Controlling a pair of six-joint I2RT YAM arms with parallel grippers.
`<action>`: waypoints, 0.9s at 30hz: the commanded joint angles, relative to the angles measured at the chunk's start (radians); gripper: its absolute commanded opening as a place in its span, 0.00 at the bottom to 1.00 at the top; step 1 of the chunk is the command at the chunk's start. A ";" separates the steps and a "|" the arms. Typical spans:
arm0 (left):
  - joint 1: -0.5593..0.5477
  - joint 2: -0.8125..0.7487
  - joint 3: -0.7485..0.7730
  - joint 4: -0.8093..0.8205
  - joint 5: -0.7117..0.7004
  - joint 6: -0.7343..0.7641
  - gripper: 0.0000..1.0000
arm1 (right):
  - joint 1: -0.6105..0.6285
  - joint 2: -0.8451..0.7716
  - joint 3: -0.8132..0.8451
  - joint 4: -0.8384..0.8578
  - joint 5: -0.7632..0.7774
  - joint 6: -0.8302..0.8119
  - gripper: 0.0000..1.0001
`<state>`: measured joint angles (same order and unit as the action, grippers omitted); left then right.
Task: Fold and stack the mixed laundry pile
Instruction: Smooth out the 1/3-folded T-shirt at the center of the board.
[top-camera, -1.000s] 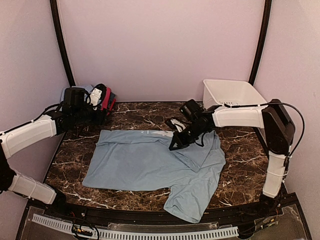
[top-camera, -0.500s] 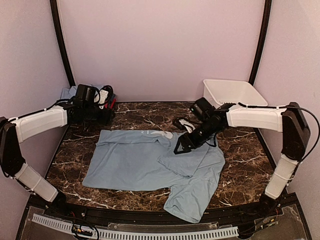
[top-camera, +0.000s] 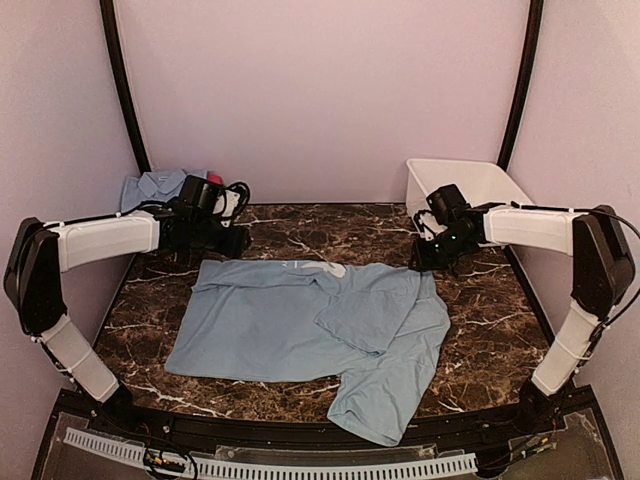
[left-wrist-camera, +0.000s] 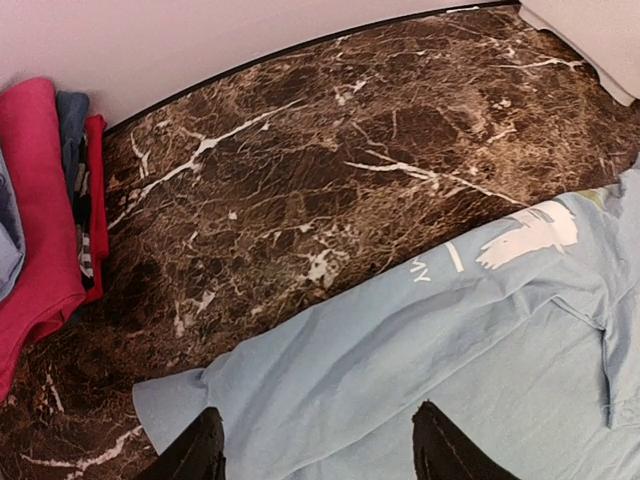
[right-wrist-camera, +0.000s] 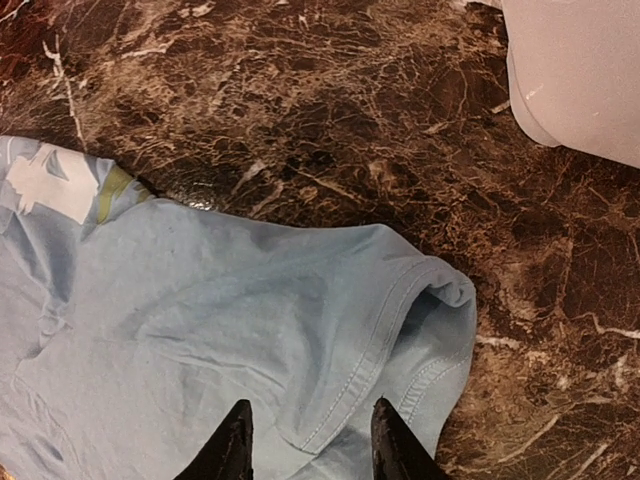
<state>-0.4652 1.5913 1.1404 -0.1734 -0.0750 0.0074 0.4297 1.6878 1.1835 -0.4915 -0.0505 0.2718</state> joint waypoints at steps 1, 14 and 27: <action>0.040 0.047 0.072 -0.086 -0.061 -0.076 0.63 | -0.008 0.069 -0.001 0.090 0.055 0.077 0.37; 0.217 0.093 0.053 -0.147 -0.002 -0.207 0.61 | -0.031 0.181 0.059 0.107 0.130 0.125 0.44; 0.318 0.226 0.092 -0.170 0.038 -0.284 0.52 | -0.053 0.199 0.030 0.133 0.149 0.099 0.00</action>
<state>-0.1673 1.7847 1.1961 -0.3447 -0.0692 -0.2523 0.3927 1.8866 1.2194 -0.3859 0.0692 0.3798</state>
